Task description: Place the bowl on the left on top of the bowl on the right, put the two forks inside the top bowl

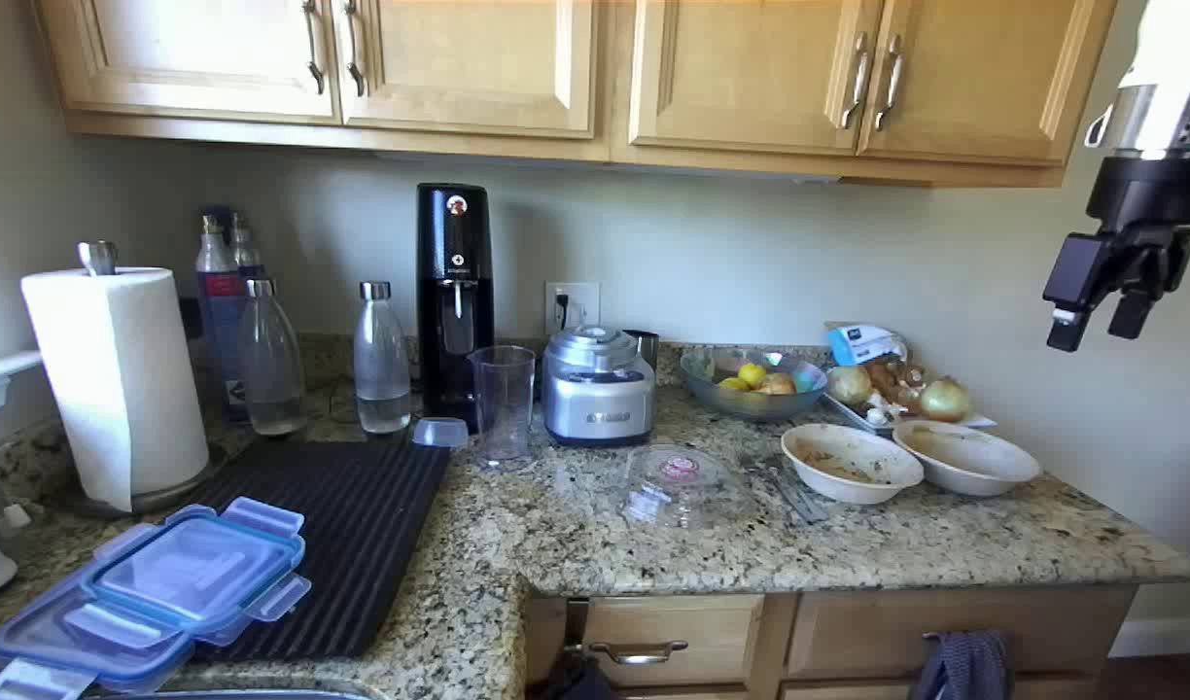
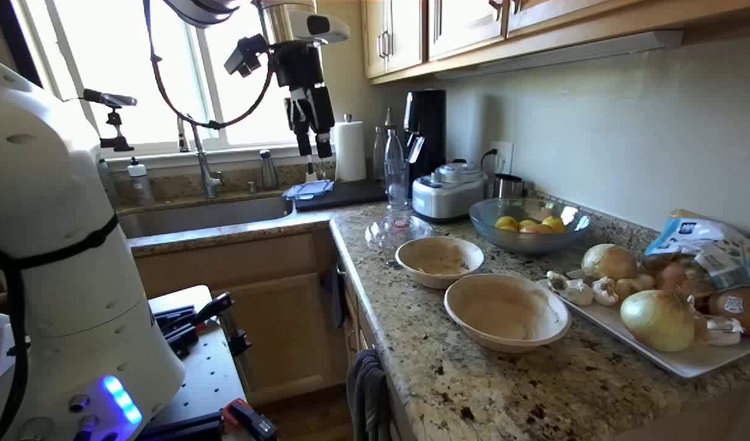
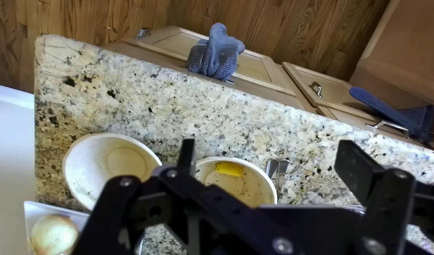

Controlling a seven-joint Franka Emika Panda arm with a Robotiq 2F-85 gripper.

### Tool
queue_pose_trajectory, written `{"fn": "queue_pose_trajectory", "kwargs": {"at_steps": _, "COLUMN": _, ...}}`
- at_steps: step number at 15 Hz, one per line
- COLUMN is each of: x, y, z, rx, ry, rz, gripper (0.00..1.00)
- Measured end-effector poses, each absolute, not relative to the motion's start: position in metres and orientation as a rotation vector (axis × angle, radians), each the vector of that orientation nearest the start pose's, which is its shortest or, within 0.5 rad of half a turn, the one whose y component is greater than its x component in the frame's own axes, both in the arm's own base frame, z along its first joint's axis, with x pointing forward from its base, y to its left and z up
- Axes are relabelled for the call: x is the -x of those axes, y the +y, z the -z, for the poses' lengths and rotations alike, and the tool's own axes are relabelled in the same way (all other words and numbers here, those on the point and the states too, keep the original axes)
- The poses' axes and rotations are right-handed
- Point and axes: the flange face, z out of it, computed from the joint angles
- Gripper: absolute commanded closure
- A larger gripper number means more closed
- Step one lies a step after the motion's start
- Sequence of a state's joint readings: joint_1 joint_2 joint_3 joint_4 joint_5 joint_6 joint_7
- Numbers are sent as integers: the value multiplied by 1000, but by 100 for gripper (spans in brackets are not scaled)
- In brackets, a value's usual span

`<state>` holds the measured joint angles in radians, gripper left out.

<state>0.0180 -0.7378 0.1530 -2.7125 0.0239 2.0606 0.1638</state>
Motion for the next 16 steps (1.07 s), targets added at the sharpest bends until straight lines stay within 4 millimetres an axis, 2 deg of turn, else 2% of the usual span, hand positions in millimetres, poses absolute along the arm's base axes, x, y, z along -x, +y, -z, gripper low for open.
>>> {"fn": "queue_pose_trajectory", "kwargs": {"at_steps": 16, "x": -331, "y": 56, "z": -443, "rx": 3206, "ry": 56, "rz": 125, "gripper": 0}}
